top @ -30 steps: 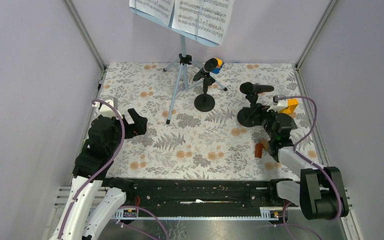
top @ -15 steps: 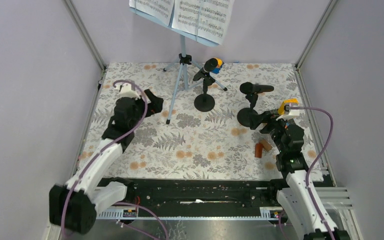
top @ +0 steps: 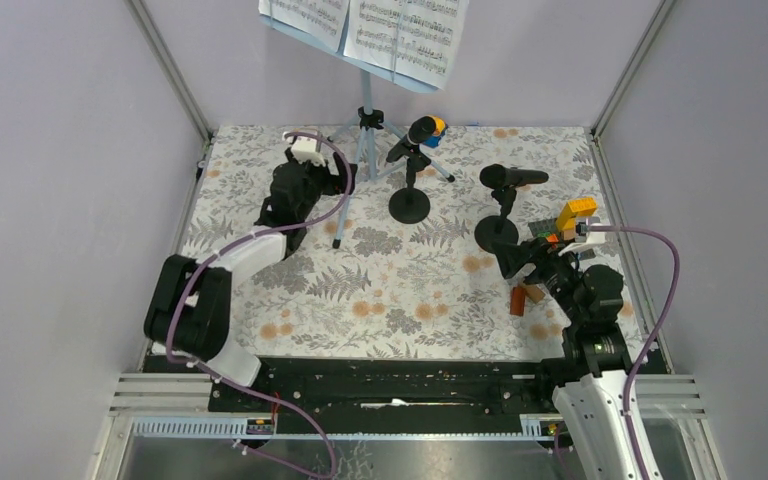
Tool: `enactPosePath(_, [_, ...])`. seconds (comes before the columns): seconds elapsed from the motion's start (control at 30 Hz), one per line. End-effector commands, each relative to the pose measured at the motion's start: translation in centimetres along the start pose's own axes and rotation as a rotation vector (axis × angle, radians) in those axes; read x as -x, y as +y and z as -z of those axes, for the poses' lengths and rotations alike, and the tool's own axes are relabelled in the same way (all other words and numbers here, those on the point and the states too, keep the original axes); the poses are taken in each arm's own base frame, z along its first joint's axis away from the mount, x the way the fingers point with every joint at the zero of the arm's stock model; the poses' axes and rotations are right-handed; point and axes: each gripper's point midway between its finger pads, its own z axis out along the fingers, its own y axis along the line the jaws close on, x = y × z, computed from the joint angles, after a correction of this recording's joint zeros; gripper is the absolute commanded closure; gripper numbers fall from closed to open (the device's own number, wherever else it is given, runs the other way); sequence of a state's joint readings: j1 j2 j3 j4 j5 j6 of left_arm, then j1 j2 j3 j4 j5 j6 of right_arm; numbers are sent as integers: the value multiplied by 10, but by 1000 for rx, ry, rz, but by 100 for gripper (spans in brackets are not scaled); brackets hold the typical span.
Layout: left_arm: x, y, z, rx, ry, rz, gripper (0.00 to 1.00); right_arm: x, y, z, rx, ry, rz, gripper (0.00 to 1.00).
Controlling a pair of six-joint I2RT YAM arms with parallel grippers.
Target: Pack up the instrument practice props
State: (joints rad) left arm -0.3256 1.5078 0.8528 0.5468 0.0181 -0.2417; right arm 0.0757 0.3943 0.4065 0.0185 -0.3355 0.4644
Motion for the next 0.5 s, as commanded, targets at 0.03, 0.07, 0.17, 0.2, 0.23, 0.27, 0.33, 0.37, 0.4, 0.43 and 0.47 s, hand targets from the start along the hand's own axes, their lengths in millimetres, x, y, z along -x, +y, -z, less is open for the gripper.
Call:
enactPosePath(0.03, [52, -32, -45, -169, -158, -150, 17, 11, 19, 11, 46, 22, 36, 7])
enactPosePath(0.07, [53, -36, -52, -190, -159, -149, 18, 10, 18, 12, 43, 26, 43, 7])
enactPosePath(0.17, [53, -49, -69, -263, -167, -133, 19, 10, 18, 16, 40, 25, 65, 7])
enactPosePath(0.2, [51, -51, -75, -274, -163, -131, 19, 11, 18, 17, 38, 23, 72, 7])
enactPosePath(0.23, [52, -53, -82, -282, -168, -135, 19, 11, 18, 18, 35, 23, 75, 7])
enactPosePath(0.27, [50, -54, -88, -283, -163, -140, 19, 11, 18, 18, 33, 24, 77, 7])
enactPosePath(0.33, [45, -53, -100, -279, -152, -147, 21, 9, 18, 20, 32, 31, 78, 7])
enactPosePath(0.37, [41, -50, -106, -274, -142, -149, 22, 9, 18, 20, 30, 34, 76, 7])
enactPosePath(0.4, [38, -49, -112, -267, -136, -151, 25, 9, 18, 20, 29, 36, 74, 7])
enactPosePath(0.43, [36, -47, -117, -259, -135, -152, 27, 9, 18, 20, 28, 37, 71, 7])
enactPosePath(0.47, [31, -44, -123, -247, -127, -153, 28, 9, 18, 20, 28, 36, 66, 7])
